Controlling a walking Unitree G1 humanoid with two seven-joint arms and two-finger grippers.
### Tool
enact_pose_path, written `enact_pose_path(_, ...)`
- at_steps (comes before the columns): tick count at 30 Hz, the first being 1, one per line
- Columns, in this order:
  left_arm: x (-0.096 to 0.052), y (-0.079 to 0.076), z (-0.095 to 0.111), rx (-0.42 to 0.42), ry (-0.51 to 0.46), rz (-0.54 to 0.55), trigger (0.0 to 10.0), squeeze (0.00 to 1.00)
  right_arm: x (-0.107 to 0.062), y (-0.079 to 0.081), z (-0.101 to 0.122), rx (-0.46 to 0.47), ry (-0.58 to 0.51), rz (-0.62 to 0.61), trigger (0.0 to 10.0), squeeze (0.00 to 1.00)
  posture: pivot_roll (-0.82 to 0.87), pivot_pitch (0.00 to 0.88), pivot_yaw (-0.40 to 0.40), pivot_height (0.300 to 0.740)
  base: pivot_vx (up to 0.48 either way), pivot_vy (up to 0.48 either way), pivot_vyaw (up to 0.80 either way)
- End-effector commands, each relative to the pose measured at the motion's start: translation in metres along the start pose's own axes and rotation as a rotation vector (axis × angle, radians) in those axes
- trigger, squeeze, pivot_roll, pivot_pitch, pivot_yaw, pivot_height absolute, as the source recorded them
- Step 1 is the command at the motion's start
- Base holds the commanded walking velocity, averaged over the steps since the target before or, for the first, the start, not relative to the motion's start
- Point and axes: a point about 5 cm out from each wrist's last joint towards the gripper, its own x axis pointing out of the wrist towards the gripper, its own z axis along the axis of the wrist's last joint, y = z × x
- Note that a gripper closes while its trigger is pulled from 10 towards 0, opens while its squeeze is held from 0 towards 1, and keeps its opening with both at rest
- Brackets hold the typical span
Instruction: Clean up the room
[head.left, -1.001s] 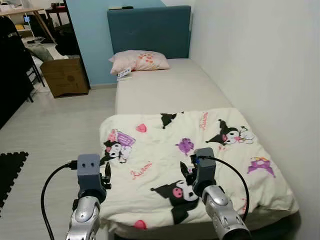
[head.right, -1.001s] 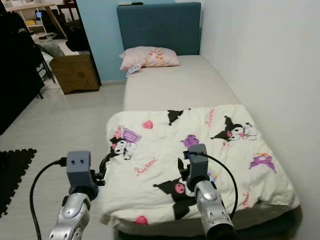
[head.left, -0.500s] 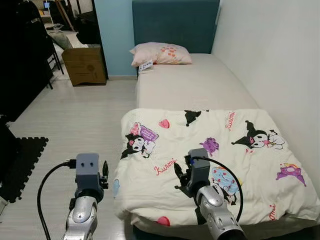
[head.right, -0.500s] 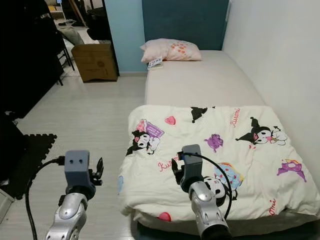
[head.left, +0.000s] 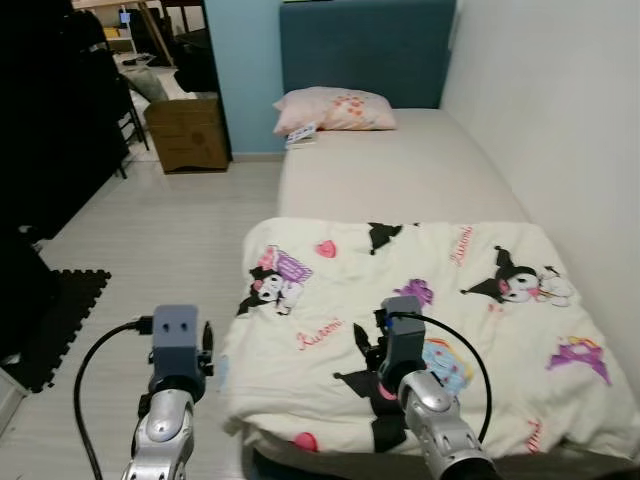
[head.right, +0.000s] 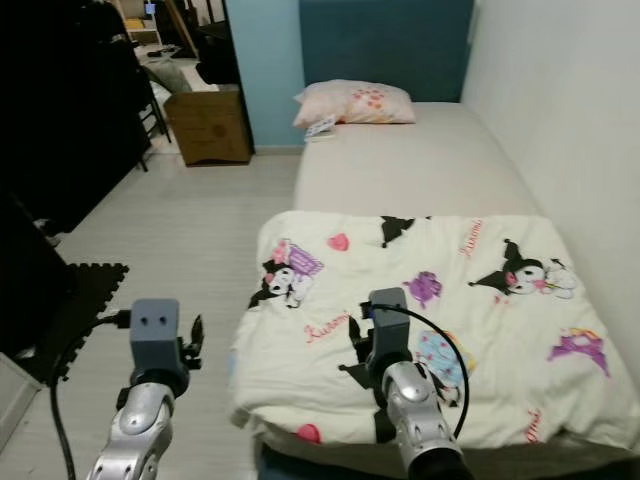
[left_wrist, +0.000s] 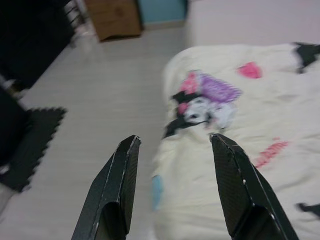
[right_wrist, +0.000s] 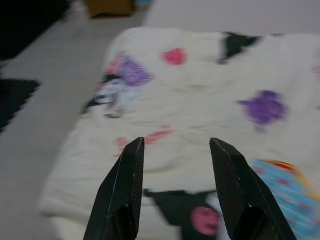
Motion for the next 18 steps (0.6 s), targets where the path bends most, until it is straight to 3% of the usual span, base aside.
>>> enact_pose_path(1,-0.002,0.005,-0.004,-0.001,0.010,0.009,10.0,0.00,0.000,0.005,-0.002,0.015,0.003,0.009,10.0,0.00,0.04,0.042,0.015,0.740,0.000,0.000,0.00)
enact_pose_path(18,-0.004,-0.004,-0.007,0.012,0.030,-0.088,10.0,0.00,0.000,-0.006,0.002,0.044,-0.035,-0.086,10.0,0.00,0.04,0.034,0.016,0.740,0.000,0.000,0.00)
